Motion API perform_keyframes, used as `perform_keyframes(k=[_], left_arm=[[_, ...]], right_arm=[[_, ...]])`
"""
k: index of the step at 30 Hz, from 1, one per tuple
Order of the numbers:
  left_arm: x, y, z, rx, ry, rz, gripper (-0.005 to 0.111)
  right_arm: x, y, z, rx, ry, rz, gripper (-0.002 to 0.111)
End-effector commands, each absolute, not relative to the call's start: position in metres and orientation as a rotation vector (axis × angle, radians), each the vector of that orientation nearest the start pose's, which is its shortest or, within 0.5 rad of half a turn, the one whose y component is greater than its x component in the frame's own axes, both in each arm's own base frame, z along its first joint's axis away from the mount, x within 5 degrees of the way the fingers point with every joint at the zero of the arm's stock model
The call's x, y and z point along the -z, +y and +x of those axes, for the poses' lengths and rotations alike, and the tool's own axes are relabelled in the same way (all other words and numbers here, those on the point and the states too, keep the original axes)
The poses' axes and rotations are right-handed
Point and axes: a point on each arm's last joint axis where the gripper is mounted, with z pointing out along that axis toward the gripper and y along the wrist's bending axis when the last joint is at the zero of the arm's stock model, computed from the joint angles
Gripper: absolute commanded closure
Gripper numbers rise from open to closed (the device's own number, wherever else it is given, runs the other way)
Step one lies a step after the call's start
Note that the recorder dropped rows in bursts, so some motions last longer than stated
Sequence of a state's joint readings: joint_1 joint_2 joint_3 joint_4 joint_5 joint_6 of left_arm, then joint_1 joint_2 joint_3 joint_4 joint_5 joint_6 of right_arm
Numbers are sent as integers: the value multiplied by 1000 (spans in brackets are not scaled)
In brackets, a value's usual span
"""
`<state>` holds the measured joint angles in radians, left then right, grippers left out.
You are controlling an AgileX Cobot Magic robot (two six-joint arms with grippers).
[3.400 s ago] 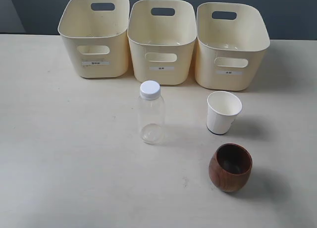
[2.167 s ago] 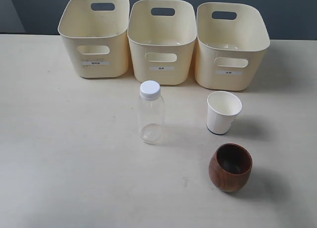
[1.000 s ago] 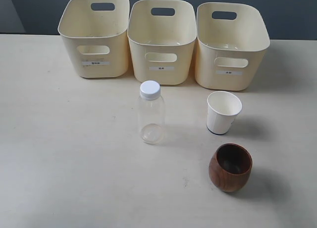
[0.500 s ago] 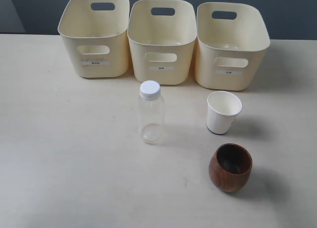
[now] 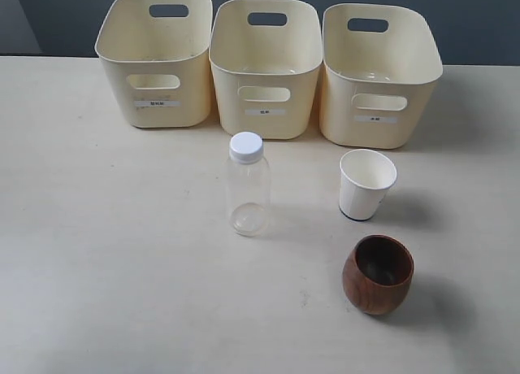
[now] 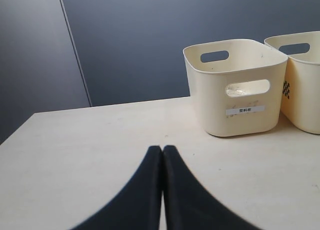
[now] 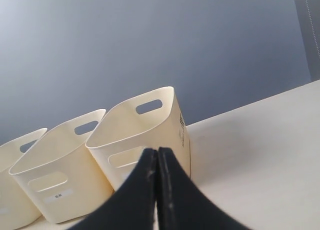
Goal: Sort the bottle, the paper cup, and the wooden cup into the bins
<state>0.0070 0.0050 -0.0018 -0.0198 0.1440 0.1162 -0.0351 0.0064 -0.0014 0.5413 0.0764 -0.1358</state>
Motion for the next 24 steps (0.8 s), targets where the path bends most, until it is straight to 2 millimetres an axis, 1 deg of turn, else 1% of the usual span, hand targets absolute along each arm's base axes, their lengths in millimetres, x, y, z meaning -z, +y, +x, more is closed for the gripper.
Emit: perform_keyframes(k=[1,10,18,23,24], left_arm=[[-201,0,56,-77,1617,73,107],[-201,0,56,-77,1617,73,107],[-201,0,56,-77,1617,73,107],[-201,0,56,-77,1617,73,107],[-201,0,56,-76,1617,72,107]], right_arm=[[-207,2,56,-326,1527,316,109],[-206,2,56,-289,1540,275,109],[-209,0,56,-257,1514,262,109],[-214,-3,56,-251,1446,295,109],[-219,-3,55,-261,1433,300,109]])
